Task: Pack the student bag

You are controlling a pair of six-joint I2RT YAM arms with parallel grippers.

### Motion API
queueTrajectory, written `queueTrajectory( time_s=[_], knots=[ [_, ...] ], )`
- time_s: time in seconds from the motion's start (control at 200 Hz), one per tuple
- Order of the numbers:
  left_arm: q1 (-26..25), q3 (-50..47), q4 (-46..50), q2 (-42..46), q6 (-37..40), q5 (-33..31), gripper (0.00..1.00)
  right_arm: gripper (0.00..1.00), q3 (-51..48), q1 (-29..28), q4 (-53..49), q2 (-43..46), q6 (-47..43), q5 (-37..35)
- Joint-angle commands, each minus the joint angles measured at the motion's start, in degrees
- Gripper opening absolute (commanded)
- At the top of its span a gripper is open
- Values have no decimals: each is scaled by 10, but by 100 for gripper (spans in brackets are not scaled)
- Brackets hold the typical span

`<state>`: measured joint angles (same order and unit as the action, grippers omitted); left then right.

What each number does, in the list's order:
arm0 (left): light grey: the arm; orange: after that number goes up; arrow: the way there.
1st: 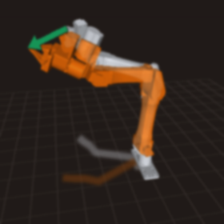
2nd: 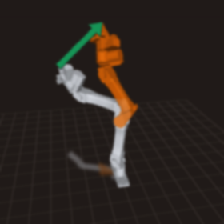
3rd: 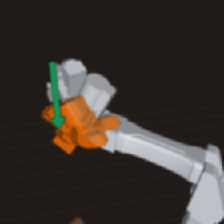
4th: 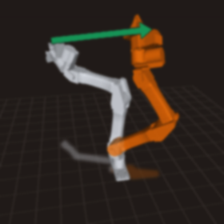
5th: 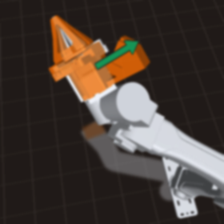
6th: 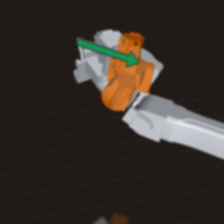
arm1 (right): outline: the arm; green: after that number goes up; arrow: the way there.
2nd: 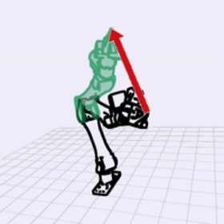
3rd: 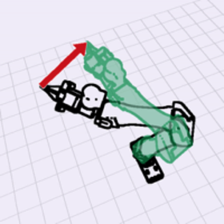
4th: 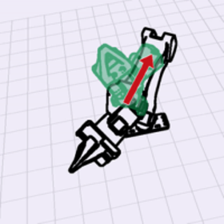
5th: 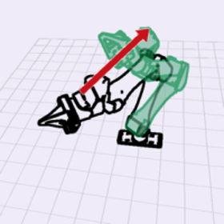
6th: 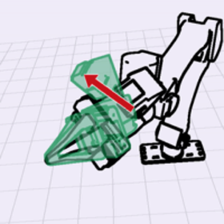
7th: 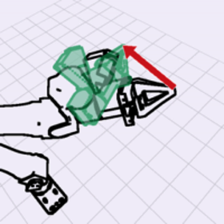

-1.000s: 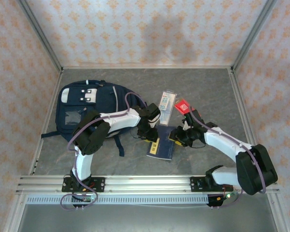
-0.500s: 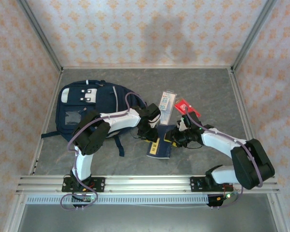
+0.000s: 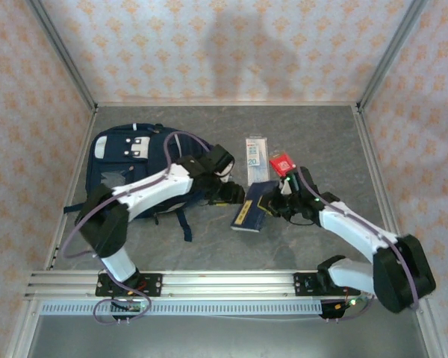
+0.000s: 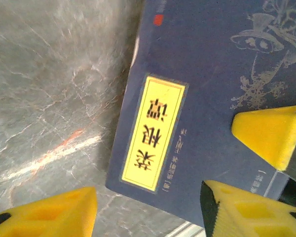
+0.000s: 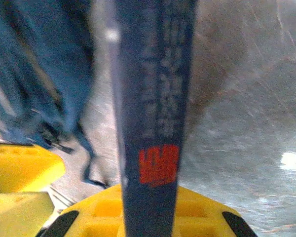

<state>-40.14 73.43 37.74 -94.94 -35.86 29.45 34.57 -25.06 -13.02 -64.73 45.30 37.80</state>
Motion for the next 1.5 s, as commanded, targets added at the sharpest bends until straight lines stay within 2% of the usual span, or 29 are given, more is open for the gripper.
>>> queueTrajectory(
  time_s=[0.0,0.13,0.19,0.335,0.56,0.756,0.881,1.051,1.211,1.496],
  knots=[
    [7,37,30,49,-76,-45,65,0,42,3,59,48,95,-53],
    [20,54,6,99,-148,-63,76,0,71,3,119,75,157,-106],
    [23,63,-9,112,-180,-62,78,0,74,2,162,81,190,-133],
    [23,67,-54,144,-255,-86,80,0,85,0,239,81,247,-177],
    [24,20,-199,175,-370,-101,86,2,94,-8,330,75,327,-212],
    [24,33,-268,161,-383,-118,85,3,107,-38,357,75,349,-234],
    [24,44,-284,153,-376,-133,79,3,107,-52,373,78,354,-246],
    [24,25,-330,153,-392,-152,62,3,96,-60,389,91,366,-262],
    [24,27,-359,138,-396,-140,45,3,95,-66,392,94,365,-262],
    [23,35,-394,121,-399,-112,30,3,94,-76,406,91,364,-255]
  ],
)
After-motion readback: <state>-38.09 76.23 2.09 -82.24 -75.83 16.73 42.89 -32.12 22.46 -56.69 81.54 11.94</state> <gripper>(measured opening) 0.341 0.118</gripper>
